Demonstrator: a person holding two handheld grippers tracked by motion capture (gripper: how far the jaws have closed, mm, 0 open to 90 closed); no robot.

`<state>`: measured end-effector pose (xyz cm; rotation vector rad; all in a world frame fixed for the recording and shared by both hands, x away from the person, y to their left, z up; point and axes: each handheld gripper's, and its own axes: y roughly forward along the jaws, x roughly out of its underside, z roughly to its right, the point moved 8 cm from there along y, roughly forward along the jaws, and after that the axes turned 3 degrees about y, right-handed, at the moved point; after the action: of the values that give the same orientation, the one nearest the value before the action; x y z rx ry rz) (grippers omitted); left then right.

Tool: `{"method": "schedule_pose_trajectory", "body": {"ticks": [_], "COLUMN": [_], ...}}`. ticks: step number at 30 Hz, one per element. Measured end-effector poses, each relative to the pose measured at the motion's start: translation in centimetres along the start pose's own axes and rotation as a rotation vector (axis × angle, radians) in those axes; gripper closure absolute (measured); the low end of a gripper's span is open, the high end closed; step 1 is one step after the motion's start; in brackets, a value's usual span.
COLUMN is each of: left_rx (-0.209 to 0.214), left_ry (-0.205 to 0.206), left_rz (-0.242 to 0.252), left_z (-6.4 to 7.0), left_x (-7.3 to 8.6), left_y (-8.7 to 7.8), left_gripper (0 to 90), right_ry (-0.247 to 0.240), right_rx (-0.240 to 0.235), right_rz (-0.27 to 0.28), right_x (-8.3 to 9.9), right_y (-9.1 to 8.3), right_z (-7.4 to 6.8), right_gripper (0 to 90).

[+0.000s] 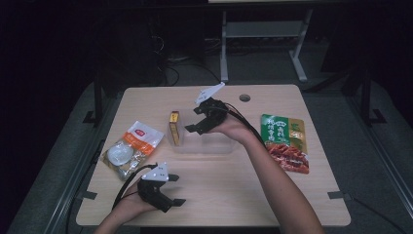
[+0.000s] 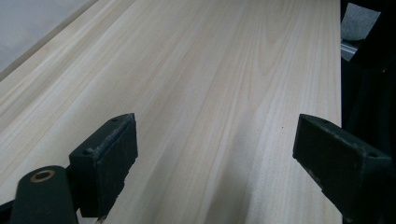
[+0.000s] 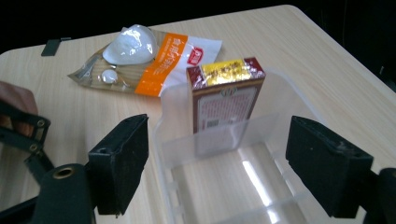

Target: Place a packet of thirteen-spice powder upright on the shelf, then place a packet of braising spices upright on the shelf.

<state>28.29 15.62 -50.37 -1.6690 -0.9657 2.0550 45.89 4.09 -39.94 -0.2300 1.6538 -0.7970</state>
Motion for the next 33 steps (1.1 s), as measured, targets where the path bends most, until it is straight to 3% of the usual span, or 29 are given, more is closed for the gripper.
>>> {"method": "schedule_pose_trajectory", "body": {"ticks": [4, 10, 13, 15, 24, 33], "left_rx": [-0.001, -0.001, -0.003, -0.003, -0.011, -0.017], "left_ry": [-0.001, -0.002, -0.003, -0.003, 0.008, -0.004], "left_rz": [-0.001, -0.003, -0.002, -0.005, -0.013, -0.007], "left_z": [0.0, 0.0, 0.1, 0.1, 0.0, 0.0], "left_x": [0.1, 0.1, 0.1, 0.1, 0.0, 0.1], "left_y": [0.0, 0.1, 0.1, 0.1, 0.0, 0.0], "left_gripper": [13.4, 13.4, 13.4, 13.4, 13.4, 13.4], "right_ry": [0.019, 0.002, -0.034, -0.019, -0.019, 0.019], "right_rx": [-0.005, 0.001, 0.001, -0.002, 0.010, 0.033], "right_rz": [-0.010, -0.014, -0.018, -0.019, -0.025, -0.049], "right_x": [1.0, 2.4, 3.2, 3.7, 6.2, 9.5], "right_y": [-0.8, -1.7, -2.0, -2.3, -3.3, -4.7], "right_z": [-0.9, -2.9, -3.5, -4.0, -5.2, -5.9], "right_gripper": [19.9, 19.9, 19.9, 19.9, 19.8, 19.2]}}
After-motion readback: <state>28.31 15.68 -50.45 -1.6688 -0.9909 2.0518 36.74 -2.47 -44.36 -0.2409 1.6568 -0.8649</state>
